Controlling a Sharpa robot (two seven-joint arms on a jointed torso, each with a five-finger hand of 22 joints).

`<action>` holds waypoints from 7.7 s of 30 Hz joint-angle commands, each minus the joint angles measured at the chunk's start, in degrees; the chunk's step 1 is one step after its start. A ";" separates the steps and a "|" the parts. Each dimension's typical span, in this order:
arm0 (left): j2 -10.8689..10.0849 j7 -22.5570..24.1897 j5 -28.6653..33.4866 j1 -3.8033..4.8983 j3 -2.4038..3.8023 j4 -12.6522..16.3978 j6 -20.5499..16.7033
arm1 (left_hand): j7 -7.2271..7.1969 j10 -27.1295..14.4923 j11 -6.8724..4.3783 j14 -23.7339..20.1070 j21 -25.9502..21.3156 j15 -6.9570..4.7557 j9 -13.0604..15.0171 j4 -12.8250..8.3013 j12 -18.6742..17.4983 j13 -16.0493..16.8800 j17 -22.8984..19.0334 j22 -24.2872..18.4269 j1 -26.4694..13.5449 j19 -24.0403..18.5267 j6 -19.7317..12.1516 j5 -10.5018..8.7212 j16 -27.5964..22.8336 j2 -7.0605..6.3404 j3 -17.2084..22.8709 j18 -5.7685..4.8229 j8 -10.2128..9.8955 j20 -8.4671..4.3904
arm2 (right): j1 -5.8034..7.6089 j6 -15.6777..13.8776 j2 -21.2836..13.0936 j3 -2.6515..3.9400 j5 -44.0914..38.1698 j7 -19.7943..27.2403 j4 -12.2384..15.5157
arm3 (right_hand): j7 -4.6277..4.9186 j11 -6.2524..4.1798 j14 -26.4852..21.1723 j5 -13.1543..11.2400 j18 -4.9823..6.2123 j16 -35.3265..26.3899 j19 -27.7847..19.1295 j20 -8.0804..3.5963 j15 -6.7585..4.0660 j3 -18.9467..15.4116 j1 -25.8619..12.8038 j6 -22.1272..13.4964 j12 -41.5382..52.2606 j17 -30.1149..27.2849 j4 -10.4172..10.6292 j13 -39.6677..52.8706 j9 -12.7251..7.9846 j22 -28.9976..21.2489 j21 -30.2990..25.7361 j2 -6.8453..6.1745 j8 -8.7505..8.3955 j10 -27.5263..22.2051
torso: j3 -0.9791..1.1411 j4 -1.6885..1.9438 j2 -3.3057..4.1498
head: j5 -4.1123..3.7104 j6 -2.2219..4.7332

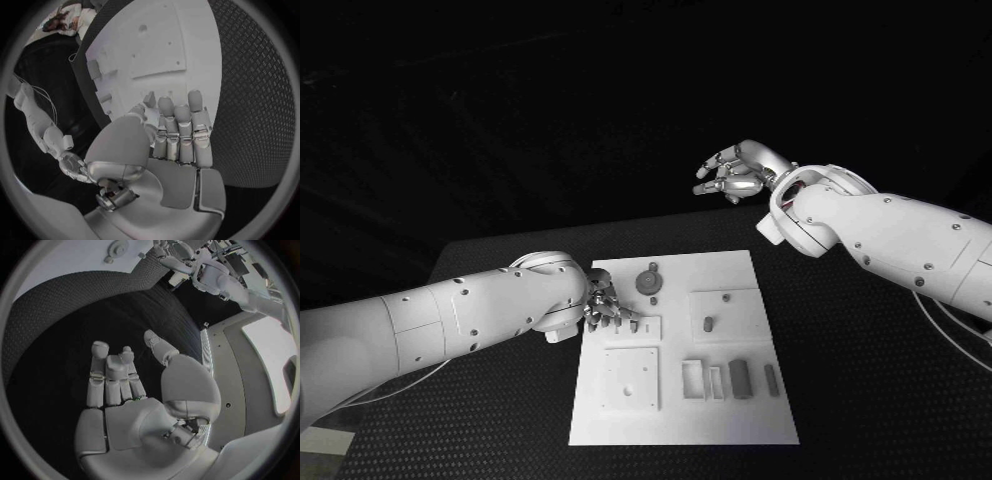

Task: Assemble the parts on the task board

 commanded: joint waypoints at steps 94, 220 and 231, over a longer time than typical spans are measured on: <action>5.52 0.53 13.13 0.61 0.10 -7.25 6.56 | 0.96 -0.52 0.84 -0.66 0.11 0.31 -7.51 -3.82 2.56 0.20 -3.35 1.38 21.13 0.09 -1.32 -0.52 3.87 1.66 9.10 -0.86 -0.10 0.08 | -0.18 1.64 0.74 0.03 0.01 -0.14 -0.69 | 0.50 0.16 -0.56 0.11 0.78 0.15 -0.06 -0.32 0.08 -0.35 -0.32 0.07 0.42 0.07 0.13 -0.19 -0.23 0.85 -0.38 0.34 -0.37 -0.47 | -0.04 0.08 0.00 | -0.08 -0.36; -2.82 4.32 -8.64 -3.54 -0.30 6.86 -16.88 | -0.20 2.44 -0.27 2.08 3.78 -0.51 -8.32 -32.89 3.72 -0.59 -6.32 1.26 -7.73 2.76 0.14 5.88 6.01 0.62 33.12 -0.85 6.03 -0.66 | -0.82 1.65 -1.35 0.02 0.37 -0.09 -0.05 | 0.54 0.20 -0.59 0.14 0.78 0.20 -0.07 -0.37 0.12 -0.52 -1.17 -0.05 0.60 0.05 0.98 -0.42 -0.49 0.86 -0.46 0.17 -0.49 -0.56 | -0.02 0.06 0.01 | -0.07 -1.20; -2.76 4.84 -10.63 -4.05 -0.30 6.83 -17.63 | -0.21 2.49 -0.28 2.13 3.80 -0.53 -8.33 -32.90 3.72 -0.61 -6.34 1.26 -7.76 2.80 0.16 5.88 6.00 0.52 33.18 -0.85 6.05 -0.68 | -0.84 1.65 -1.37 0.02 0.40 -0.07 -0.06 | 0.55 0.20 -0.59 0.13 0.78 0.20 -0.07 -0.37 0.12 -0.53 -1.21 -0.05 0.61 0.05 1.02 -0.43 -0.50 0.86 -0.46 0.19 -0.49 -0.56 | -0.03 0.05 0.02 | -0.07 -1.18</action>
